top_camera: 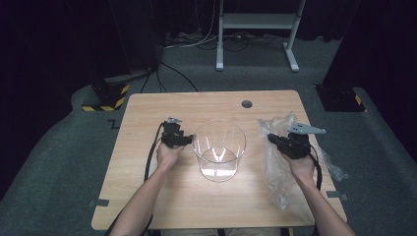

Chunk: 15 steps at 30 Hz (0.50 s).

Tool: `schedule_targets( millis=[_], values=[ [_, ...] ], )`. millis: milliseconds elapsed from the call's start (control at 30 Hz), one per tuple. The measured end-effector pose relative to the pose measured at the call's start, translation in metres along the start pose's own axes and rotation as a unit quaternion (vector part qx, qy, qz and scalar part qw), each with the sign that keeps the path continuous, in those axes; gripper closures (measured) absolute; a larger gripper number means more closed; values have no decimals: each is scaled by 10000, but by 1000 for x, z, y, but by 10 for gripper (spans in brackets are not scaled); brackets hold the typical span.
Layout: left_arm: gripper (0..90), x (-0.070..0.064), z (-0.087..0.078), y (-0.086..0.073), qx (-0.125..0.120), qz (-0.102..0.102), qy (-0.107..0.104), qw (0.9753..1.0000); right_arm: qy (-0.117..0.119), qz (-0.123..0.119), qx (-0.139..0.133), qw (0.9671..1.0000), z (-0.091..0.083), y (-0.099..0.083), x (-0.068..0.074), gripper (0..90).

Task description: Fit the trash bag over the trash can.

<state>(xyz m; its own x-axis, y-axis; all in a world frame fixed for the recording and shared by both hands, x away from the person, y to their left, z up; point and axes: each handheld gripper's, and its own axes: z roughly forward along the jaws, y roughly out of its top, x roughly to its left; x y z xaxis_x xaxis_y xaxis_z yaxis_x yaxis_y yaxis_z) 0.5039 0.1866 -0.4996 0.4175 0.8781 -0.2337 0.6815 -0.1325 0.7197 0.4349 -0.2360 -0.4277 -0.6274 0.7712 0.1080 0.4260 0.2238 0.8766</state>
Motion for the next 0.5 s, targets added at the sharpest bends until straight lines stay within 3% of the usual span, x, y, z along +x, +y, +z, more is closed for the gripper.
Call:
schedule_targets(
  millis=[200, 367, 500],
  values=[
    [370, 4, -3, 3, 84, -355, -163, 9992, 178, -111, -248, 9995, -13, 10, 9, 886],
    [358, 4, -11, 5, -29, -464, -219, 9987, 388, -248, -255, 9986, -10, 15, 20, 882],
    [340, 4, -19, 6, 34, -431, -213, 9988, 579, -331, -291, 9974, -6, 21, 28, 877]
  ],
)
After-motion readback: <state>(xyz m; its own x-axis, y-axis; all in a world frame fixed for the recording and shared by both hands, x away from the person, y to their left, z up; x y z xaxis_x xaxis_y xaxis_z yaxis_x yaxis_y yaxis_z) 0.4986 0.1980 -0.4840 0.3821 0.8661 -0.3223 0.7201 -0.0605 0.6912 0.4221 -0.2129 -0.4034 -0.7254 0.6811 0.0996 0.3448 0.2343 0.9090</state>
